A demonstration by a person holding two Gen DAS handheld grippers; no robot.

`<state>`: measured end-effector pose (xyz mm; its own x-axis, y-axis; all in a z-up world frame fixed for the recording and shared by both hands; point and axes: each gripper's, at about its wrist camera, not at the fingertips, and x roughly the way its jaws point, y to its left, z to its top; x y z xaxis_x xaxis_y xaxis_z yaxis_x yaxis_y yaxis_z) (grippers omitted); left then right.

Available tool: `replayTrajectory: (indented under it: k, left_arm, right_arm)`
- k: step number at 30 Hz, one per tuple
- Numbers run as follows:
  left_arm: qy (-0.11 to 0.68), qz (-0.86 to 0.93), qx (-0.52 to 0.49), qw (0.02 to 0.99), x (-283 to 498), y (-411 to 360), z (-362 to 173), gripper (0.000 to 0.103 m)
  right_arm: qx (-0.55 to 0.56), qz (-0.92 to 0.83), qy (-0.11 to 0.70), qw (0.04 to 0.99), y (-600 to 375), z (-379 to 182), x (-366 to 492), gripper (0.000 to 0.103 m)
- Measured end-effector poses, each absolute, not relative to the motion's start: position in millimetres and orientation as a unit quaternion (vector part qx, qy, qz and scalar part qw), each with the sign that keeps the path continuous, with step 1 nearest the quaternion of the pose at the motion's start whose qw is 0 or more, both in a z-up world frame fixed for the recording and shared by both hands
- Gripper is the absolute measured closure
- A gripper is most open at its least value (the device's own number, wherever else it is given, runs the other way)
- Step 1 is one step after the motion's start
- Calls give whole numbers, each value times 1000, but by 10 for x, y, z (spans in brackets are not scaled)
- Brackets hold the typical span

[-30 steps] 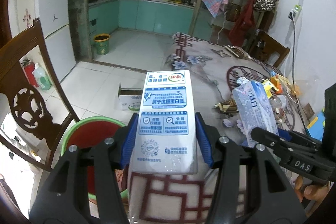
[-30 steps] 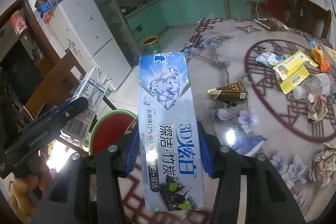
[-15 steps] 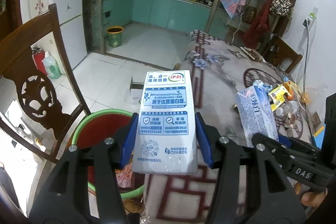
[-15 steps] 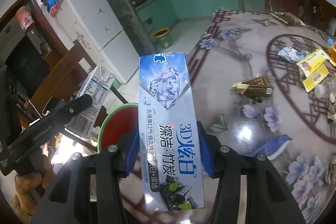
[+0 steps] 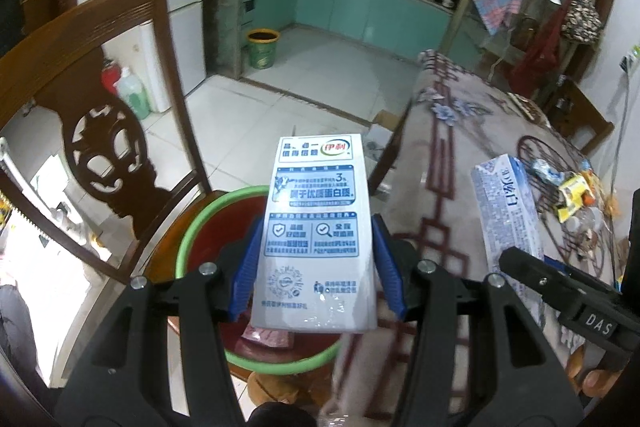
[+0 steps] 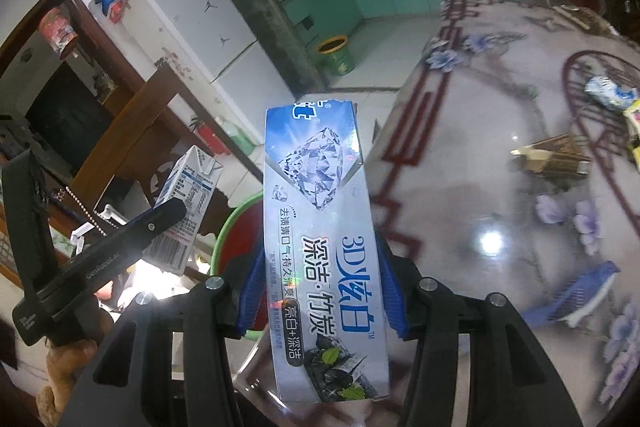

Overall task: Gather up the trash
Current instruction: 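Open the right tool over the bucket while the left tool releases the milk carton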

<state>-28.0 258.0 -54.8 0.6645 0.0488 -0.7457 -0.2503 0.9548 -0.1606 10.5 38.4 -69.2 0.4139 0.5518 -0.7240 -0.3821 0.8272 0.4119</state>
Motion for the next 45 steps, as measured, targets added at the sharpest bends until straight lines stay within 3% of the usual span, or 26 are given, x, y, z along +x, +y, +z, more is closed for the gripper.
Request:
replayTrajectory:
  k: [20,25,28,39,40,43,45]
  left_arm:
    - [418,117,-143,890,-280,2909,-683,53]
    - [420,121,-146,888,-282,2952,-695,53]
    - [424,120,-146,886,-274,2948,-703,53]
    - [436,127,-133,881,-240,2870,-730,52]
    - [440,128,-131,879,-233,2857,-743,51]
    - [443,135,-133,876,-218,2827,-759,26]
    - [440,139,-136,876,-217,2799,-747,24]
  right_arm:
    - [66,318,500,803,1239,-1117,314,54]
    - [81,320,503,799,1263,-1137,342,51]
    - [90,309,494,807,1187,-1085,343,34]
    - [108,277,448,843,452,-689,164,31]
    - [108,272,446,846,349,-660,124,31]
    - [107,258,443,852,38,-596,20,29]
    - [105,246,441,857,-152,-559,-38,29]
